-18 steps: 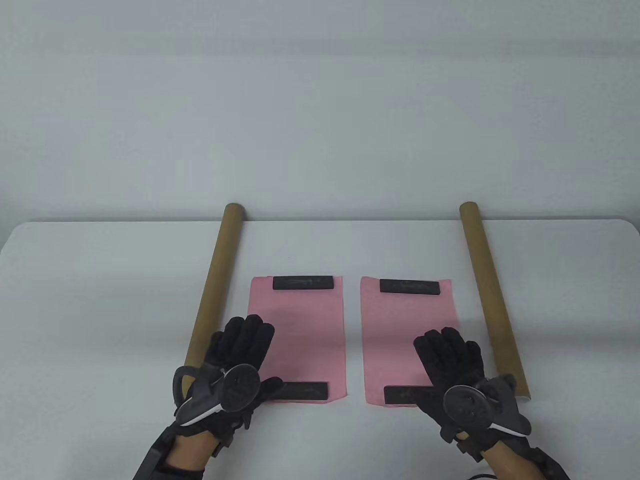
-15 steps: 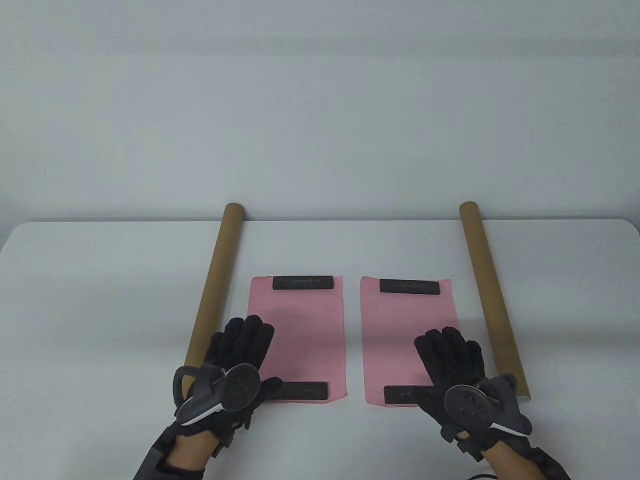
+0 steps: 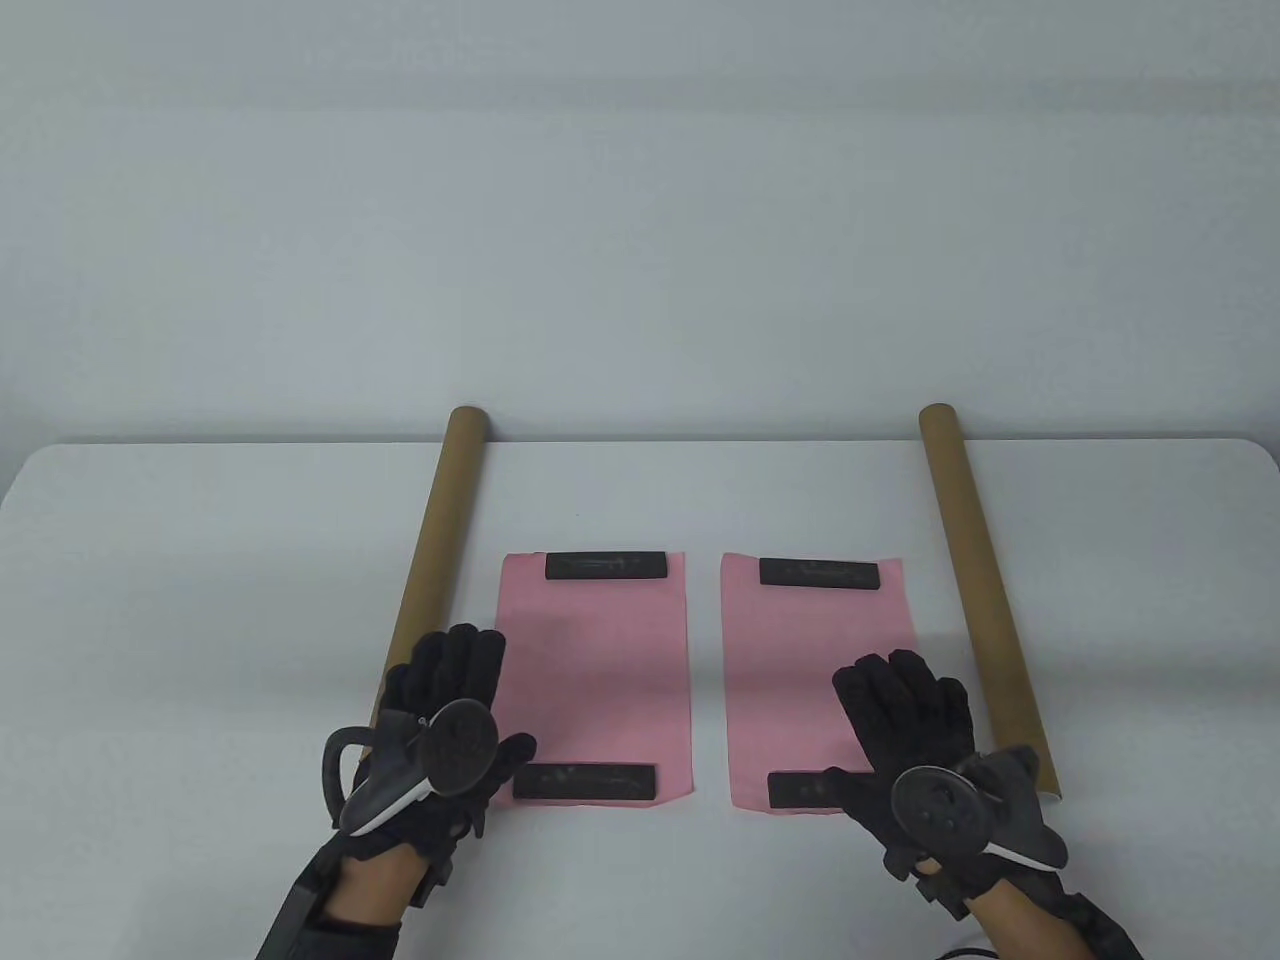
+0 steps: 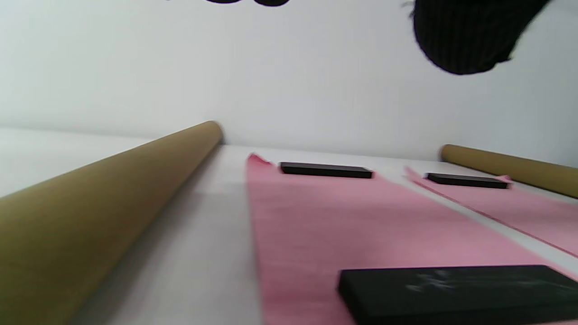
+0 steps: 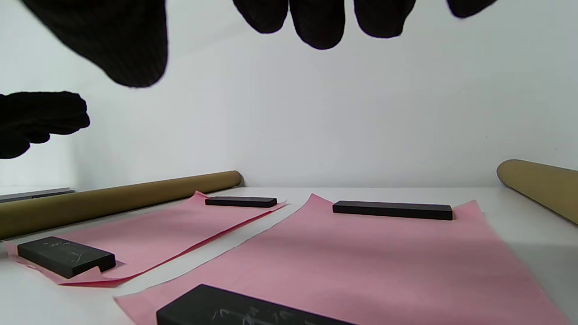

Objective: Roll up papers and store in mailing tubes

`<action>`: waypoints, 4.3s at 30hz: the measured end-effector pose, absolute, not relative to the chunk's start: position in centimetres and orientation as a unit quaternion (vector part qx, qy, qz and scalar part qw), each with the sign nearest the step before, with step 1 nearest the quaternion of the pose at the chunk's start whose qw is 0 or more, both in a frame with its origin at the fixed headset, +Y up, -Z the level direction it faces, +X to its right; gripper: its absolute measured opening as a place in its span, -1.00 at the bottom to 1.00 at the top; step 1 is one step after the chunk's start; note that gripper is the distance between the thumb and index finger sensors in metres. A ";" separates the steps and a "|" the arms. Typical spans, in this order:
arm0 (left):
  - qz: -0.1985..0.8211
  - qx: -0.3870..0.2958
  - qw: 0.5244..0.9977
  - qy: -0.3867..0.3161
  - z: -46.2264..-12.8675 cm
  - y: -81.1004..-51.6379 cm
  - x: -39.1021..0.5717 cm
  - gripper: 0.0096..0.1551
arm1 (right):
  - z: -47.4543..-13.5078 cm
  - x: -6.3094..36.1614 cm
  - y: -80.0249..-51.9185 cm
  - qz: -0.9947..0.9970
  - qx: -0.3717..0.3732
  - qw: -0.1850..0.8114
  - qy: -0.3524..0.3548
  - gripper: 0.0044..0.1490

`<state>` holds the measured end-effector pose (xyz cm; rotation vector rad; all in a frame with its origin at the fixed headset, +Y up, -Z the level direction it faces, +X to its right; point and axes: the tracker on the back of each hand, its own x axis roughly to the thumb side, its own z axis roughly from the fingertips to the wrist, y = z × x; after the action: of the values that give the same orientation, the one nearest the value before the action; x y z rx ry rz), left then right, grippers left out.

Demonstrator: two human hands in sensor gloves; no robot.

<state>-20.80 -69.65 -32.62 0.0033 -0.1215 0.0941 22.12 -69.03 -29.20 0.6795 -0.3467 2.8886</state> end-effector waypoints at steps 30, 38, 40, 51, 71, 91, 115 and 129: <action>-0.012 -0.303 0.899 0.315 -45.3 -75.5 -25.6 0.28 | -29.4 21.0 -69.3 0.968 0.223 0.052 -0.100 0.18; 0.019 -0.261 0.906 0.332 -44.8 -75.8 -25.8 0.08 | -29.4 21.2 -69.3 0.969 0.221 0.054 -0.097 0.18; 0.028 -0.236 0.914 0.328 -44.6 -75.1 -26.2 0.07 | -29.4 21.3 -69.3 0.969 0.219 0.061 -0.098 0.18; -0.084 -0.063 0.959 0.263 -40.8 -68.5 -26.8 0.04 | -29.6 21.7 -69.3 0.971 0.205 0.072 -0.099 0.18; -0.118 0.161 0.980 0.008 -31.7 -66.9 -21.7 -0.13 | -31.3 25.9 -69.8 0.964 0.146 0.205 -0.080 0.23; -0.020 0.082 0.996 0.017 -33.3 -68.7 -24.4 -0.23 | -28.9 22.8 -67.6 0.827 0.346 0.442 -0.020 0.04; -0.056 0.128 0.990 0.025 -31.9 -67.4 -23.2 -0.22 | -30.3 24.1 -68.8 0.823 0.272 0.499 -0.004 -0.43; -0.069 0.142 0.987 -0.008 -31.1 -66.6 -21.2 -0.20 | -30.8 26.2 -68.3 0.895 0.146 0.409 -0.101 -0.49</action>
<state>-21.20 -66.63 -31.09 0.2846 -0.0160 -0.1390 26.20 -68.31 -30.78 0.3674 -0.2545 2.2546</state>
